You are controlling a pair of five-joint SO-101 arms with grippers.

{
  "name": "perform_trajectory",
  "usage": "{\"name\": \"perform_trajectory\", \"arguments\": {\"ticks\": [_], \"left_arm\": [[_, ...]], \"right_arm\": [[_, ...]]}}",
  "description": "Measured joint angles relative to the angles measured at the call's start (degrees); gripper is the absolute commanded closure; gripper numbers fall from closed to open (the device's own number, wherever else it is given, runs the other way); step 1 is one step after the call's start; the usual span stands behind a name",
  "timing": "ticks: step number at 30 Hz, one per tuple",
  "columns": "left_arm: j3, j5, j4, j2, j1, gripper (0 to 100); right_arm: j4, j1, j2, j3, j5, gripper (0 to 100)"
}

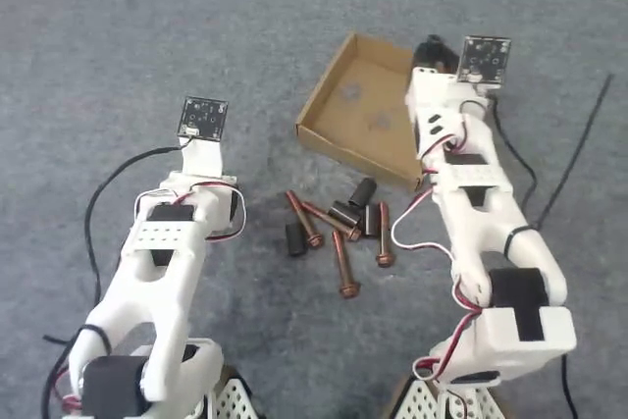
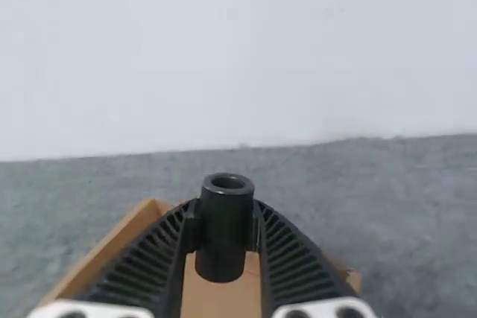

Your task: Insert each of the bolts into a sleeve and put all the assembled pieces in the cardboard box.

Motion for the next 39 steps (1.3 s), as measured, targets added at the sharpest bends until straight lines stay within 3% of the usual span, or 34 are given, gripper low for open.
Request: {"name": "perform_trajectory", "arguments": {"ticks": [9,31,39], "left_arm": [[0.0,0.0,-2.37,0.0,0.0,99],[0.0,0.0,-2.55,0.0,0.0,99],[0.0,0.09,-2.73,0.0,0.0,99]], "right_arm": [[0.0,-6.77,-7.65,12.4,-2.02,99.3],[0.09,-19.78,-59.6,58.73,-2.02,99.3],[19.43,-23.12,-80.79,60.22,-1.41,99.3]]}}
